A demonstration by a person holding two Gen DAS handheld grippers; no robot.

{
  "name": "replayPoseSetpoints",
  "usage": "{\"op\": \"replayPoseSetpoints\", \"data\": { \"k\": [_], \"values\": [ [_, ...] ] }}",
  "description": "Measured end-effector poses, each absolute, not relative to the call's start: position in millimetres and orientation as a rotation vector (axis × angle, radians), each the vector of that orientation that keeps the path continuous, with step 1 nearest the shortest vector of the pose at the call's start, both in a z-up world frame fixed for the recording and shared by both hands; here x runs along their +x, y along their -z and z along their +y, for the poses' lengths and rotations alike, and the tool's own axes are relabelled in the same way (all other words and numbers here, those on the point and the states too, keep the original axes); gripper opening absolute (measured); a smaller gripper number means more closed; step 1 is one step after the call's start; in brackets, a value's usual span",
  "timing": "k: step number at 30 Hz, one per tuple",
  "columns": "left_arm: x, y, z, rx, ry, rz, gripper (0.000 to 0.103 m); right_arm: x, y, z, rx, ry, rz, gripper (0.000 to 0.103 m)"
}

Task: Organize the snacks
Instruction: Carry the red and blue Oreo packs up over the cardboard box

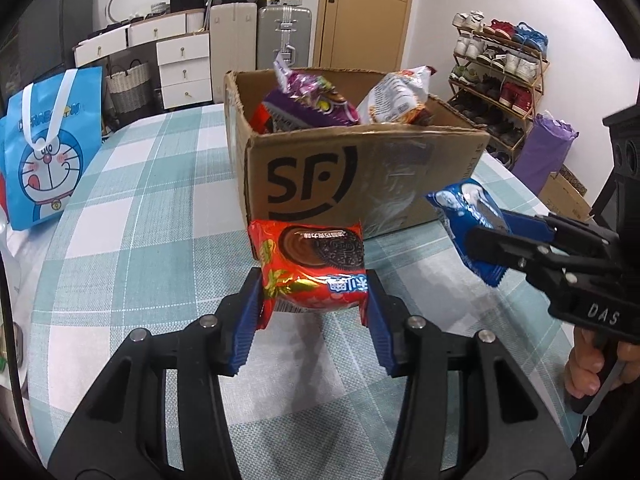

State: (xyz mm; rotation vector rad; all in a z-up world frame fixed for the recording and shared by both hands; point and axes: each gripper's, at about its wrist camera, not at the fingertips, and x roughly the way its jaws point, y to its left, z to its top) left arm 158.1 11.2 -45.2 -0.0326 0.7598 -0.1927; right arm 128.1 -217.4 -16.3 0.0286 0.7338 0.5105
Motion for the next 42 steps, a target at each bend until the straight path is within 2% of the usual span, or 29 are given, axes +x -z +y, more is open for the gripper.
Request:
{"op": "replayPoseSetpoints", "data": {
  "k": [10,27,42],
  "values": [
    [137,29,0,-0.016,0.215,0.727,0.046,125,-4,-233,0.062,-0.494,0.68,0.044],
    [103,-42,-15,-0.05,0.235,0.605,0.046,123,-32,-243,0.102,-0.501,0.609,0.044],
    [151,-71,-1,-0.057,0.172,0.583,0.046,155,-56,-236,0.122,-0.511,0.585,0.044]
  ]
}}
